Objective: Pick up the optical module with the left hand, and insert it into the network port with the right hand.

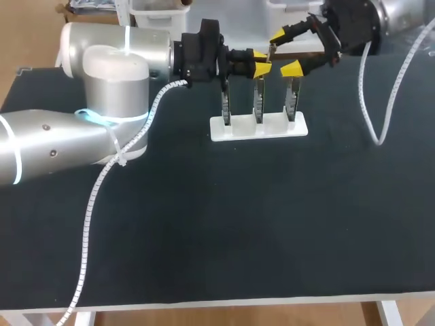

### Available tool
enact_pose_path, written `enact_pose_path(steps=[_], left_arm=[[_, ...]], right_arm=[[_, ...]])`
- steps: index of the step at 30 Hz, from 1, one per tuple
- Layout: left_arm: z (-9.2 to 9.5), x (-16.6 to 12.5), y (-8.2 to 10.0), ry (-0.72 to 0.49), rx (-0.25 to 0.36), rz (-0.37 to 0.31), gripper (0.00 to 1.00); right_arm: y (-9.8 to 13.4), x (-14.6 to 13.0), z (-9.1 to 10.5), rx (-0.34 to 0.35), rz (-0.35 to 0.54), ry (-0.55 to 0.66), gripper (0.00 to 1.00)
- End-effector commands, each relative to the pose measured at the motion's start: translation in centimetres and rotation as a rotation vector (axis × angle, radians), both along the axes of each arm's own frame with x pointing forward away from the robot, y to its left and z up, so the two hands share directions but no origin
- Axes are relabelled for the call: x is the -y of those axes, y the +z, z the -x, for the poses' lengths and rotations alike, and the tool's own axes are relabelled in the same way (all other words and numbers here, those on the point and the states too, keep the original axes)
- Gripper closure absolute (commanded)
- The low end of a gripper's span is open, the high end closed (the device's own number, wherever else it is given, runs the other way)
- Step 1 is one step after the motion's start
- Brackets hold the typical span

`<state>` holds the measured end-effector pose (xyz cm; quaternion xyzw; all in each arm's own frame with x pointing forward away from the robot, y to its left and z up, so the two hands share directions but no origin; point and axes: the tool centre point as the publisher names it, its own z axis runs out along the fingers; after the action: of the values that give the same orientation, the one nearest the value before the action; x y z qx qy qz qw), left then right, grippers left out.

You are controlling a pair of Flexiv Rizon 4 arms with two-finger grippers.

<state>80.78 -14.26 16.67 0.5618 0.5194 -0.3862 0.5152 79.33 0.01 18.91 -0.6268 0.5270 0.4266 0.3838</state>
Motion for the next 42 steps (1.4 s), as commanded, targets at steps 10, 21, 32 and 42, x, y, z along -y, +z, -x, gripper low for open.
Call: enact_pose_path(steps=[10, 21, 32, 42], left_arm=[[-0.2, 0.0, 0.0, -0.003, 0.001, -0.001, 1.0], [-0.2, 0.0, 0.0, -0.003, 0.001, -0.001, 1.0], [-0.2, 0.0, 0.0, -0.003, 0.001, -0.001, 1.0], [-0.2, 0.0, 0.0, -0.003, 0.001, -0.001, 1.0]], right_arm=[[0.9, -0.7, 1.1, 0.055, -0.02, -0.022, 0.0], [1.0, -1.7, 0.7, 0.064, -0.036, 0.008, 0.0], [1.0, -1.8, 0.7, 0.057, -0.037, 0.015, 0.0], [1.0, -1.8, 0.7, 0.057, -0.037, 0.015, 0.0]])
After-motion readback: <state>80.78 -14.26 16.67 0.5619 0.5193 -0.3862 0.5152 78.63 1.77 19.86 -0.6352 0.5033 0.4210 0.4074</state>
